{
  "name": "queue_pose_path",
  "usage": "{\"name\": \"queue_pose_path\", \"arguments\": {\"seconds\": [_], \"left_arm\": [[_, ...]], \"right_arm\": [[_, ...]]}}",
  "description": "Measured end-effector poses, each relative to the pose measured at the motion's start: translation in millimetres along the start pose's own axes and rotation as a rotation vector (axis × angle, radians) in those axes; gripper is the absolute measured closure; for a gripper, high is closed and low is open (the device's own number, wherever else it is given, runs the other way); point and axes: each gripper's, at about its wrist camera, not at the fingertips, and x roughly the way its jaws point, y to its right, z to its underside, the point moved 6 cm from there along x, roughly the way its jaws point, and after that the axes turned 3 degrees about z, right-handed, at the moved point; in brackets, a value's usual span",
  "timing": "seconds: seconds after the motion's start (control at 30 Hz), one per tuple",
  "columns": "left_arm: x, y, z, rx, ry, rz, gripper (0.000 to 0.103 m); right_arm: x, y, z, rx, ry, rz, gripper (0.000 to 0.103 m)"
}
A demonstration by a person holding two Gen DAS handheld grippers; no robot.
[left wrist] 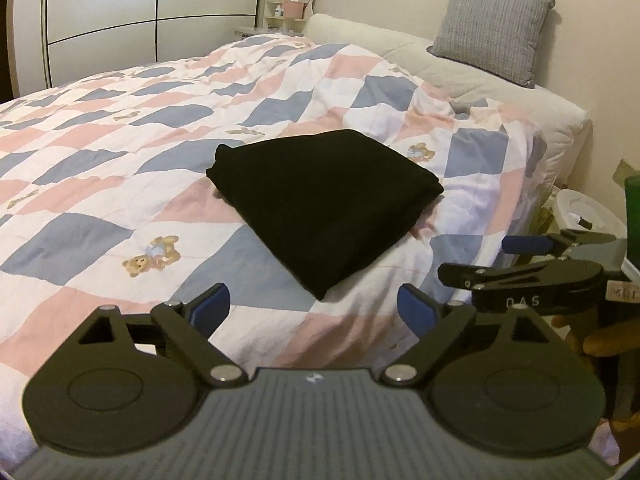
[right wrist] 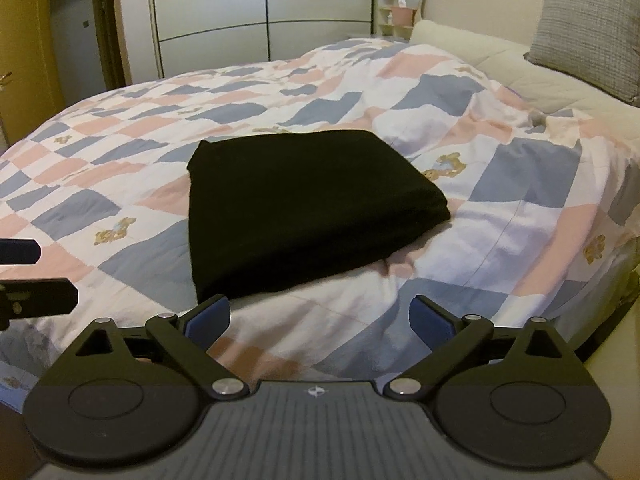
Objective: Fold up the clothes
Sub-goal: 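Move both open grippers to the sides of the folded trousers, then grasp the folded trousers with both grippers and lift them off the quilt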
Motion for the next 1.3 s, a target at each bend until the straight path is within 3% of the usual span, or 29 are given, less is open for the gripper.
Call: {"name": "queue_pose_path", "arguments": {"seconds": [0.53,0.9,1.1,1.3], "left_arm": [[19,-1,6,-0.03,-0.03,0.029,0.008],[66,-33,0,-0.185,-0.088,0.079,0.008],[93,-41,-21,-0.225,-0.067,0.113,0.008],[121,-59,-39,-0.369,-0.037,0.197,0.008]], "right_arm": [[8,12,21,0.043,-0.04,0.007,0.003],[61,51,50,0.191,-0.198,0.005,0.003],[67,70,28,0.27,-0.138,-0.093,0.003],[75,99,-3,0.399,-0.059,-0.294,0.01]]}}
